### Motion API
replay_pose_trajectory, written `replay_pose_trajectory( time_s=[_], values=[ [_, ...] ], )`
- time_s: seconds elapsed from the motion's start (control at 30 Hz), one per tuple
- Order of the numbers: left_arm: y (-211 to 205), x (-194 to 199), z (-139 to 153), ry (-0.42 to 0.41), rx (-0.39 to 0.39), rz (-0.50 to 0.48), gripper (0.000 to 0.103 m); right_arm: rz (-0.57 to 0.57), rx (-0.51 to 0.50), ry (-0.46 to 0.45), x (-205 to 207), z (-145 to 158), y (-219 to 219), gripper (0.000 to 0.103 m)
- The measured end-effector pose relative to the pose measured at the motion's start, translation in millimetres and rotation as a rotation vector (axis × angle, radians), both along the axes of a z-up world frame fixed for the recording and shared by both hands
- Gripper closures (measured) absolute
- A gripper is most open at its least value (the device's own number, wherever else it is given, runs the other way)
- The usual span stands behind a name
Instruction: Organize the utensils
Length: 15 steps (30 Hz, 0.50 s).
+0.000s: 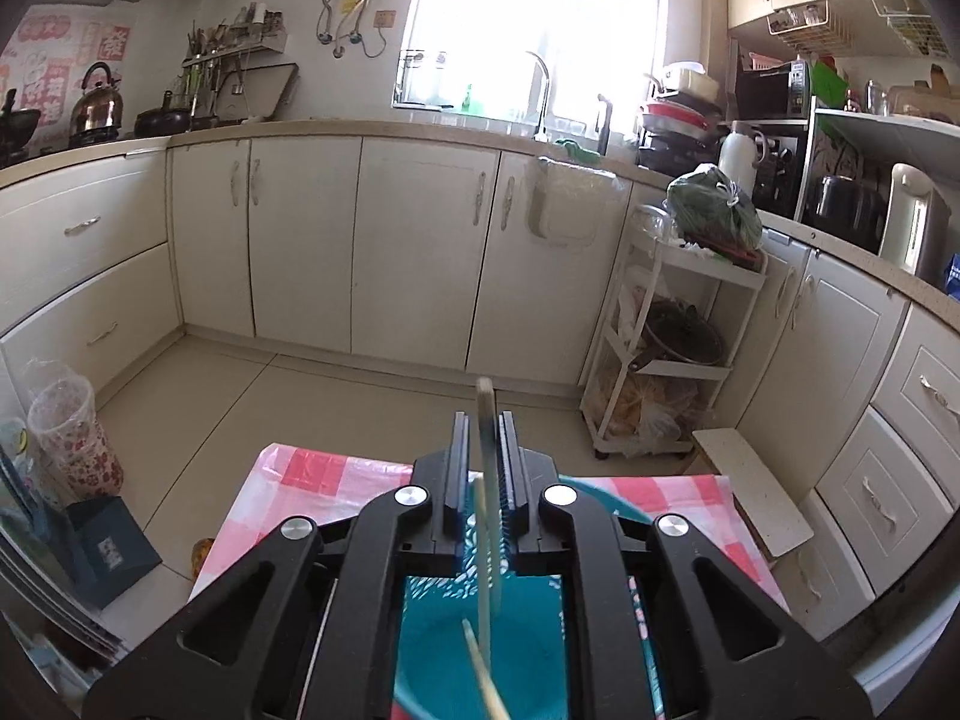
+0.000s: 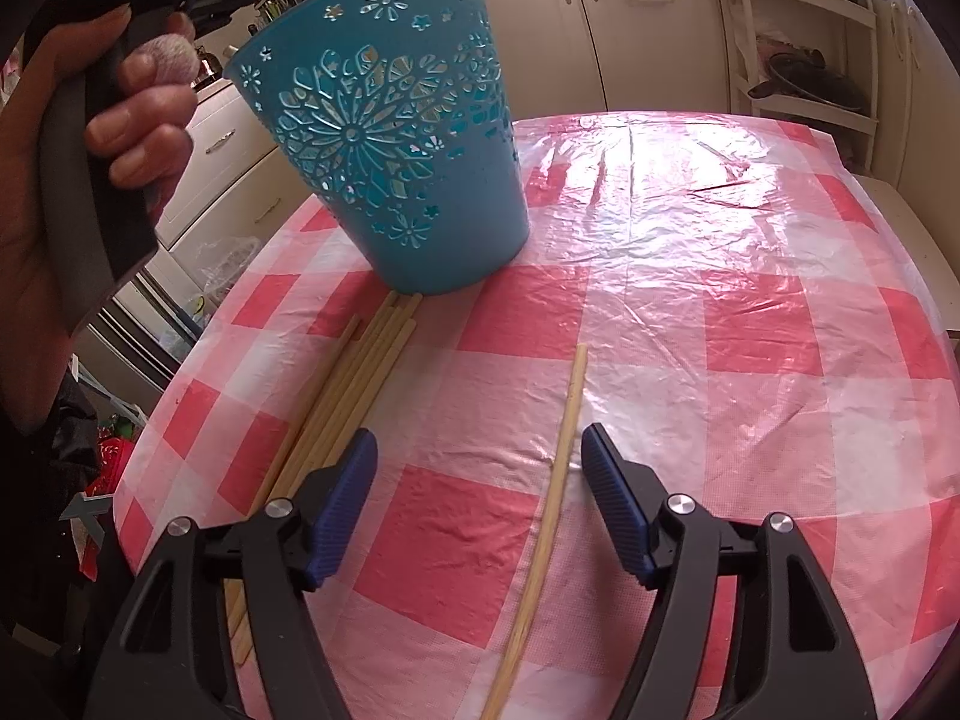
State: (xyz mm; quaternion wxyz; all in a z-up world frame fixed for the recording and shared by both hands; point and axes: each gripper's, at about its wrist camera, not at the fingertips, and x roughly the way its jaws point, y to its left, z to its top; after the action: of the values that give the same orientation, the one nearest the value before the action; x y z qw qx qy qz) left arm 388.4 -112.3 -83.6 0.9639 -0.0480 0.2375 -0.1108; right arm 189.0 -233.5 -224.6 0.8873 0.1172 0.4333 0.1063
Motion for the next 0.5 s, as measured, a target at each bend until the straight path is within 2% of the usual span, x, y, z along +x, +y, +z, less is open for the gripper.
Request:
replay_pose_trajectory(
  time_s=[0.07,0.17,0.27,0.33,0.4,0.5],
  values=[
    [14,-12,1,-0.003,0.005,0.033,0.058,-0.001,0.005,0.0,0,0,-1,0.035],
    [46,-41,8,-0.048,-0.007,0.112,0.034,-0.006,0.009,-0.003,-1,0,-1,0.035],
    [82,-70,6,-0.075,-0.014,0.197,0.019,-0.026,0.003,-0.005,-3,1,-4,0.035],
    [107,-83,-7,-0.046,-0.027,0.25,0.015,-0.046,0.008,-0.003,-3,1,-7,0.035],
    [128,-86,-31,0.035,-0.05,0.267,0.014,-0.066,0.002,0.0,-4,2,-9,0.038],
    [147,-85,-71,0.153,-0.057,0.285,0.014,-0.097,-0.021,0.008,-3,2,-11,0.049]
  ],
)
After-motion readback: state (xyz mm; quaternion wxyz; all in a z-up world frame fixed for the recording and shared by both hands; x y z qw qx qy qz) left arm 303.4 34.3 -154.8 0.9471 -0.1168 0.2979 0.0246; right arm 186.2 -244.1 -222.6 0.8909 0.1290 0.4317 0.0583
